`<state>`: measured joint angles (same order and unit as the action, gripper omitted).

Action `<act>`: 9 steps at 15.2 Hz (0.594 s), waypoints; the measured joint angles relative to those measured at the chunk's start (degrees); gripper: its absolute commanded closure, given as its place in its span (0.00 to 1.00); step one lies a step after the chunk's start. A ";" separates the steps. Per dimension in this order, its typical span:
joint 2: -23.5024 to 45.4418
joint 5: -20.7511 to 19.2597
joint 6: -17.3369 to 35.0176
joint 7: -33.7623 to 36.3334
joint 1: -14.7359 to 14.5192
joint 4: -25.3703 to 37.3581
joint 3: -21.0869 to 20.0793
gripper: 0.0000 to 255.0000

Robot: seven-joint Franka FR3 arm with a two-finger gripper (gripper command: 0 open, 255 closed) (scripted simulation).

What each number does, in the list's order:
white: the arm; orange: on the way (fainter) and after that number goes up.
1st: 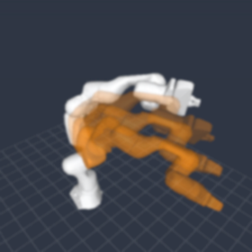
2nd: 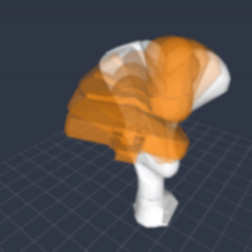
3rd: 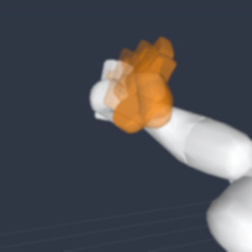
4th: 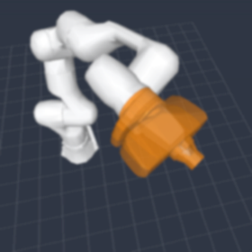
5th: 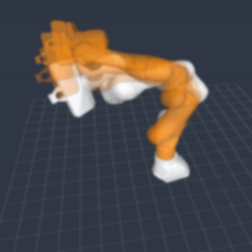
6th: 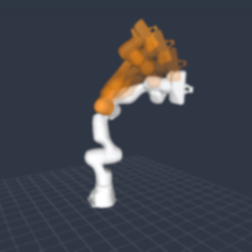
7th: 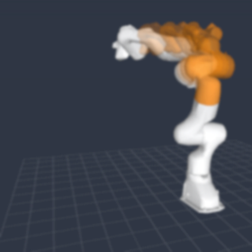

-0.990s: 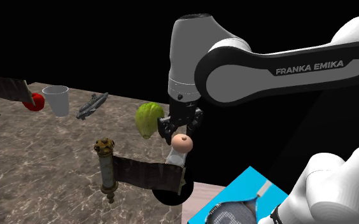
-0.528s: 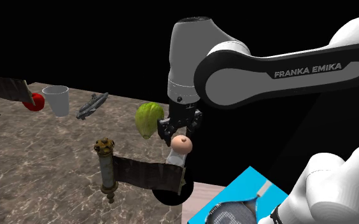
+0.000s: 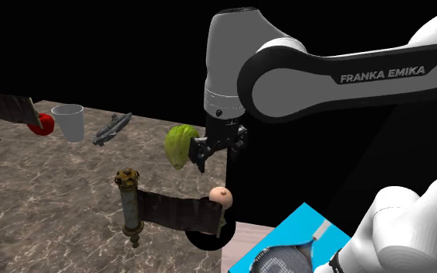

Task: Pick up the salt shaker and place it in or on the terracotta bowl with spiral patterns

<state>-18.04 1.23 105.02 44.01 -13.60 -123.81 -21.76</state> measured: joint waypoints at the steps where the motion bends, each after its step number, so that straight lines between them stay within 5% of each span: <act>1: -0.34 0.08 -1.56 -0.12 -0.01 1.26 0.11 0.00; 9: -0.23 0.01 -4.74 -0.07 0.02 4.48 0.13 0.00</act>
